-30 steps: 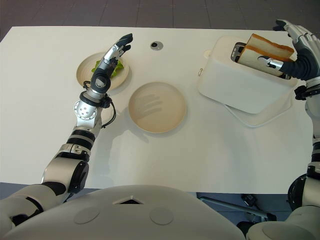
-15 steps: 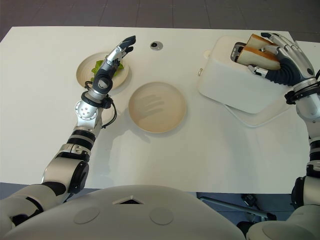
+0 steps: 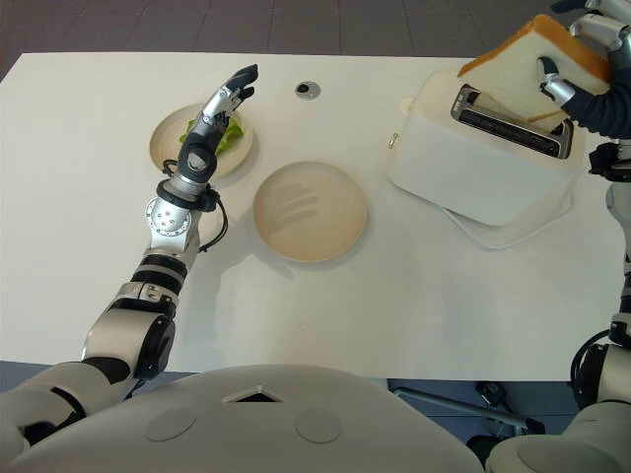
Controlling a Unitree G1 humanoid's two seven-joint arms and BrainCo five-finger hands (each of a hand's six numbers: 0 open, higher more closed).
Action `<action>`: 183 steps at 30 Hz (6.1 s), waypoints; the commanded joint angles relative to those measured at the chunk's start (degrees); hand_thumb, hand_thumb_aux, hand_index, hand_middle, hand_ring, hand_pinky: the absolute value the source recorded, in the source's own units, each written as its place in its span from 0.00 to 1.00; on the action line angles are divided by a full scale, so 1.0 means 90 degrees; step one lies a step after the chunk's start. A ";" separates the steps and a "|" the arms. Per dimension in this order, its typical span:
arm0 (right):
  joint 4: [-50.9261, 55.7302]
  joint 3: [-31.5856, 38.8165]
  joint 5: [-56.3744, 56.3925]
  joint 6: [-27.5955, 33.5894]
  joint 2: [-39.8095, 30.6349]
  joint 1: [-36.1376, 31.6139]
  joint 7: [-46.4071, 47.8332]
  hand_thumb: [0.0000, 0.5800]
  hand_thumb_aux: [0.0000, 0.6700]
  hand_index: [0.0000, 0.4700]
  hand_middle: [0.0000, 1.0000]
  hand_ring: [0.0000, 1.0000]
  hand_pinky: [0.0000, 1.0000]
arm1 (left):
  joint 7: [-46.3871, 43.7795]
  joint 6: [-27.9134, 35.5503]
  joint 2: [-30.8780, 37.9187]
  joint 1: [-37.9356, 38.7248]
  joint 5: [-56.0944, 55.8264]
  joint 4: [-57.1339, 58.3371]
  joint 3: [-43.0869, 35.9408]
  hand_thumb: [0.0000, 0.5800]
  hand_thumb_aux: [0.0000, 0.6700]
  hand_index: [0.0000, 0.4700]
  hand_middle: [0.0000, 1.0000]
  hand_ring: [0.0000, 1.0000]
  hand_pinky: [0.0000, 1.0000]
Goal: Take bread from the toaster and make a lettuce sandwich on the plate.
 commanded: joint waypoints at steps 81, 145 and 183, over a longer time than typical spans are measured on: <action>-0.0379 0.2020 0.0682 0.0827 0.2380 -0.0797 0.2609 0.00 0.00 0.00 0.00 0.00 0.00 | 0.1985 0.2406 0.1509 0.0379 0.4532 -0.1307 -0.2707 0.00 0.00 0.00 0.00 0.00 0.00; -0.0672 0.1017 -0.0485 0.1028 0.1427 -0.0743 0.1907 0.00 0.00 0.00 0.00 0.00 0.00 | 0.0883 0.0692 0.1285 0.0597 0.2410 -0.1317 -0.2482 0.00 0.00 0.00 0.00 0.00 0.00; 0.0221 0.0663 0.2944 0.0573 0.0467 -0.0879 0.2162 1.00 1.00 1.00 1.00 1.00 1.00 | 0.1427 0.0566 0.1127 0.0482 0.2399 -0.1050 -0.1803 0.00 0.00 0.00 0.00 0.00 0.00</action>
